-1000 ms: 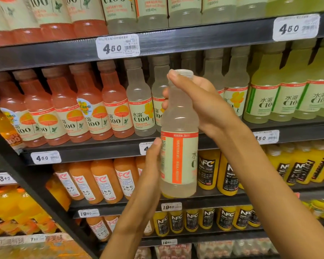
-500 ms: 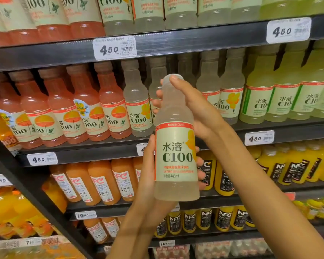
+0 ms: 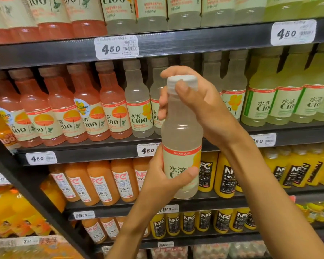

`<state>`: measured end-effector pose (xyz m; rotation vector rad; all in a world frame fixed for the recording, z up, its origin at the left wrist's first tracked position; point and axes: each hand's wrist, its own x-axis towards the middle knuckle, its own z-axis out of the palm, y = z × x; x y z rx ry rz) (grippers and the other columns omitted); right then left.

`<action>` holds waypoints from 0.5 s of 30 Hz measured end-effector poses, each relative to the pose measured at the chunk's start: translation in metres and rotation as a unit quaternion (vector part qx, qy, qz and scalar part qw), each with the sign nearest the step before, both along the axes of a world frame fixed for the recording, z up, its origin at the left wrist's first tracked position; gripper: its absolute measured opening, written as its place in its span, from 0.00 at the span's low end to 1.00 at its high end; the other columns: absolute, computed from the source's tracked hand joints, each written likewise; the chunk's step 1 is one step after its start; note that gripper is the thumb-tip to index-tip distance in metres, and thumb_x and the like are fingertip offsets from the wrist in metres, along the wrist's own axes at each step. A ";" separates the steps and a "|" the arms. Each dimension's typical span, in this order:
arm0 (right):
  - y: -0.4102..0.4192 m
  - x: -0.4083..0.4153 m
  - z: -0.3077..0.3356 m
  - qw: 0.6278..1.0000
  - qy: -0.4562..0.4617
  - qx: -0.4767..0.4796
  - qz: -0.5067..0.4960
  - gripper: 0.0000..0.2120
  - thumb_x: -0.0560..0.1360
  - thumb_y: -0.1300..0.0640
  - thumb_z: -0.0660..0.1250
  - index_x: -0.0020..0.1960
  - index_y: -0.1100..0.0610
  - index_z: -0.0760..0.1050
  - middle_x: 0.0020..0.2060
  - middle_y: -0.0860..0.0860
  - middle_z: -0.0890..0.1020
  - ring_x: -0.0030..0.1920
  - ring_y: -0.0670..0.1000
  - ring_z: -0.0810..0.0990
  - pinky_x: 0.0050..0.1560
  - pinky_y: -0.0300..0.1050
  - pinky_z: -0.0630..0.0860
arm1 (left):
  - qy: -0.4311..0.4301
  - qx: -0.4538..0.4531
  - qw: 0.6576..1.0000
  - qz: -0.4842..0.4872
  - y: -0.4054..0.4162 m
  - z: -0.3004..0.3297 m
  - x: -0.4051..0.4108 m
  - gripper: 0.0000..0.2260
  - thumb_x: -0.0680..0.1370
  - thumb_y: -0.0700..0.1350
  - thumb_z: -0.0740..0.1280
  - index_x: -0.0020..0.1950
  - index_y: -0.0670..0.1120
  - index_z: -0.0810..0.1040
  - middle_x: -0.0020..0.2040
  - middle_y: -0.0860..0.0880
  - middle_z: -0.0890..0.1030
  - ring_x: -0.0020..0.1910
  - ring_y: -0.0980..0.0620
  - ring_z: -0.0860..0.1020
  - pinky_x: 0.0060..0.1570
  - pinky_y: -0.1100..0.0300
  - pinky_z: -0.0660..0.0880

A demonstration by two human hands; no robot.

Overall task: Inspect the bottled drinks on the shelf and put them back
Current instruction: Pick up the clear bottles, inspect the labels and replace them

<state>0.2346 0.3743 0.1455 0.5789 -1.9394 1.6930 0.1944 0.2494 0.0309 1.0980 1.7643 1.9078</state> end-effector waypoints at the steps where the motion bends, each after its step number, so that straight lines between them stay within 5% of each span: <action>1: -0.001 0.003 0.001 0.999 0.001 0.047 -0.009 0.12 0.77 0.57 0.63 0.60 0.56 0.69 0.42 0.50 0.81 0.43 0.49 0.82 0.46 0.44 0.79 | 0.009 0.005 1.000 0.009 0.001 -0.001 0.000 0.30 0.61 0.56 0.75 0.60 0.55 0.70 0.50 0.59 0.83 0.51 0.58 0.81 0.43 0.70 0.77; 4: -0.001 0.014 0.001 0.981 -0.007 0.195 -0.009 0.17 0.71 0.54 0.70 0.58 0.54 0.69 0.47 0.53 0.80 0.52 0.53 0.80 0.56 0.54 0.77 | 0.053 0.010 0.997 0.048 0.000 -0.003 -0.007 0.32 0.62 0.52 0.77 0.63 0.53 0.70 0.53 0.60 0.81 0.53 0.60 0.80 0.45 0.72 0.75; 7: 0.003 0.022 0.000 0.969 -0.001 0.243 0.047 0.19 0.71 0.61 0.73 0.57 0.53 0.69 0.48 0.51 0.81 0.53 0.51 0.80 0.58 0.48 0.75 | 0.097 0.003 0.994 0.057 -0.001 -0.001 -0.015 0.36 0.62 0.48 0.81 0.66 0.44 0.71 0.55 0.57 0.81 0.56 0.60 0.79 0.49 0.72 0.74; 11: 0.010 0.017 -0.003 0.978 0.008 0.197 0.072 0.18 0.71 0.63 0.71 0.56 0.55 0.69 0.46 0.53 0.81 0.52 0.53 0.81 0.57 0.47 0.75 | 0.104 -0.022 0.994 0.030 -0.005 0.004 -0.020 0.34 0.63 0.47 0.80 0.65 0.51 0.70 0.54 0.66 0.79 0.54 0.66 0.78 0.47 0.76 0.73; 15: 0.012 0.004 -0.009 0.988 -0.019 0.109 0.107 0.13 0.70 0.61 0.69 0.54 0.56 0.72 0.43 0.52 0.81 0.47 0.56 0.82 0.52 0.52 0.76 | 0.058 -0.040 0.998 -0.006 -0.006 0.004 -0.014 0.31 0.60 0.52 0.78 0.60 0.56 0.71 0.51 0.64 0.81 0.51 0.64 0.80 0.42 0.75 0.74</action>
